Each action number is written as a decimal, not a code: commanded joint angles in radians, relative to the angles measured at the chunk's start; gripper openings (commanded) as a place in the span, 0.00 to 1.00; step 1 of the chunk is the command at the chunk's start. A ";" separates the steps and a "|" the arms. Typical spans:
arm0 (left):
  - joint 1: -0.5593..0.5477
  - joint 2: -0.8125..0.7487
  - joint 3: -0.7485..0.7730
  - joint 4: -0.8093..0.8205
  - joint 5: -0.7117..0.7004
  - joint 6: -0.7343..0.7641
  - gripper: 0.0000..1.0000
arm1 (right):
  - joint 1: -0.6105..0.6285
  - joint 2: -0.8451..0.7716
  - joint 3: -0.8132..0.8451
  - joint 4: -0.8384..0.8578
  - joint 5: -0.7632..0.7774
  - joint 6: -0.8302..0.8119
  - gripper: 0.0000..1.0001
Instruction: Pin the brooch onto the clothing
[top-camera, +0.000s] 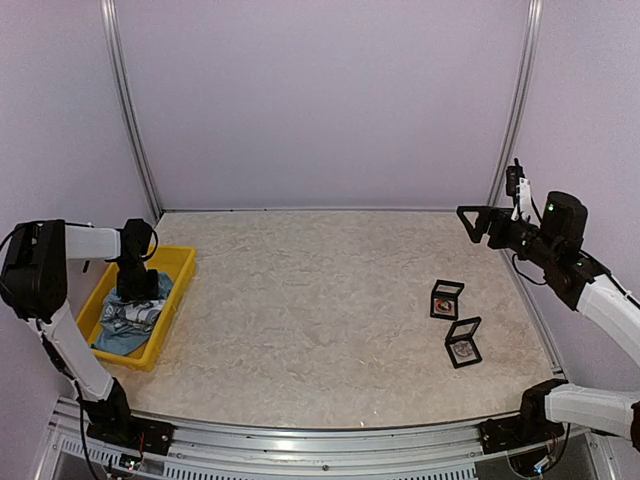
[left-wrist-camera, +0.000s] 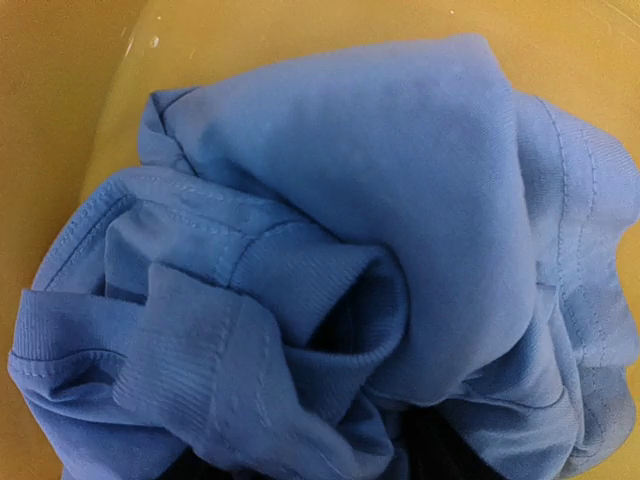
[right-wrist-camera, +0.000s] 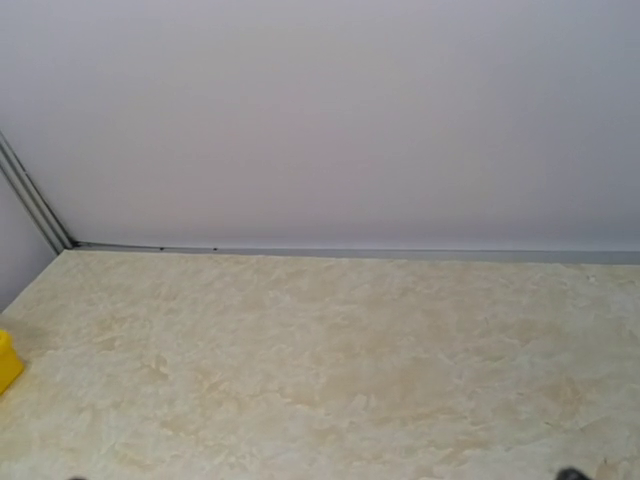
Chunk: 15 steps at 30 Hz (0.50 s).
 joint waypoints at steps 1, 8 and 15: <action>0.001 -0.006 -0.027 -0.034 0.092 0.022 0.00 | 0.002 -0.020 0.007 0.007 0.000 0.002 0.98; -0.128 -0.447 0.037 0.102 -0.210 -0.007 0.00 | 0.003 -0.004 0.030 0.019 0.005 0.002 0.98; -0.699 -0.524 0.410 0.128 -0.490 0.157 0.00 | 0.007 0.024 0.044 0.038 -0.018 0.047 0.98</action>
